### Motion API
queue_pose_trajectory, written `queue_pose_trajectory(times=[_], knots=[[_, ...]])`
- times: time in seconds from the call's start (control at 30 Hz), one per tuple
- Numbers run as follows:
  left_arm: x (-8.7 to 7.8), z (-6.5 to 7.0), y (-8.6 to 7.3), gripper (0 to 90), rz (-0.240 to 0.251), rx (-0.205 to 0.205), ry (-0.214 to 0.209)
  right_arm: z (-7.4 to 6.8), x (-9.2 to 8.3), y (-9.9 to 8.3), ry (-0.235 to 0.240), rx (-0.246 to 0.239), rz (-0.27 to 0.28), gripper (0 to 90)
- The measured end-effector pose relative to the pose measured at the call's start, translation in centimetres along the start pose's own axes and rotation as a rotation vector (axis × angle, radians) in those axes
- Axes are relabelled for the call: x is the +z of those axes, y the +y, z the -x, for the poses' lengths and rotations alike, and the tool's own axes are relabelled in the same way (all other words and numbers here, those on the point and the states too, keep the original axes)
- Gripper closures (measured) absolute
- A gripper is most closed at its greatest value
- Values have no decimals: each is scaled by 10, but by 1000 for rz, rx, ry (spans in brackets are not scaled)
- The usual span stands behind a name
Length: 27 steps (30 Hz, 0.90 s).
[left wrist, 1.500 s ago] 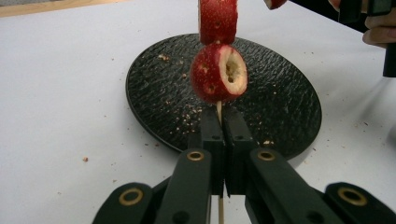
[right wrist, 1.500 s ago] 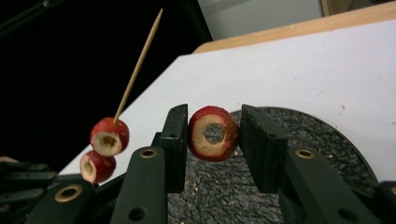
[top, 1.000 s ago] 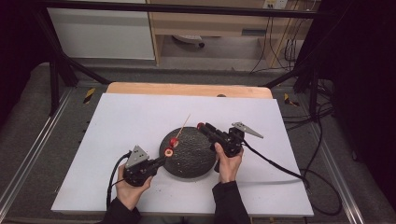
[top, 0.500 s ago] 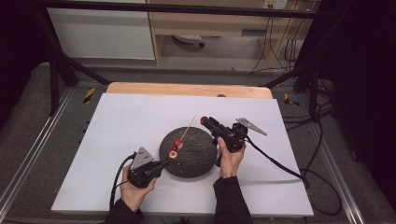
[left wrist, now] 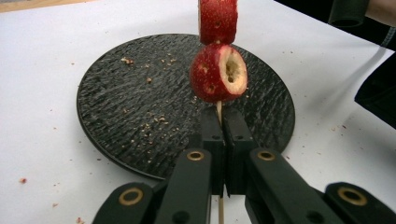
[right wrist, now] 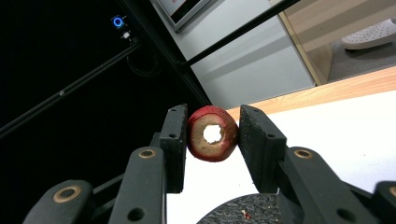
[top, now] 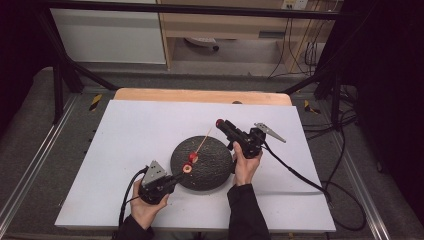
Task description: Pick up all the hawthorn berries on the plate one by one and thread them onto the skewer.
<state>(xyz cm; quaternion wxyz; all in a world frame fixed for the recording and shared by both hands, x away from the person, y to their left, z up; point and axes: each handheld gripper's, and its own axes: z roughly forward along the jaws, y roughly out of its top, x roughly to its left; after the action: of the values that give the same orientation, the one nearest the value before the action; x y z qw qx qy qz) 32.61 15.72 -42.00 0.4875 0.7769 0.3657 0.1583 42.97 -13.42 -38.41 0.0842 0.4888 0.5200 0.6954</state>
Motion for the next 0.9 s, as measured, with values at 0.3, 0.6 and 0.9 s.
queue_pose_trajectory(times=[0.3,0.6,0.9], knots=[[3,3,-1,883,-5,4,-7,-1,3,-3,10,34,39,637],[6,5,-1,883,-5,-2,-10,-2,4,-8,28,53,56,637],[7,6,0,883,1,-16,-8,-4,3,-11,40,65,60,637]])
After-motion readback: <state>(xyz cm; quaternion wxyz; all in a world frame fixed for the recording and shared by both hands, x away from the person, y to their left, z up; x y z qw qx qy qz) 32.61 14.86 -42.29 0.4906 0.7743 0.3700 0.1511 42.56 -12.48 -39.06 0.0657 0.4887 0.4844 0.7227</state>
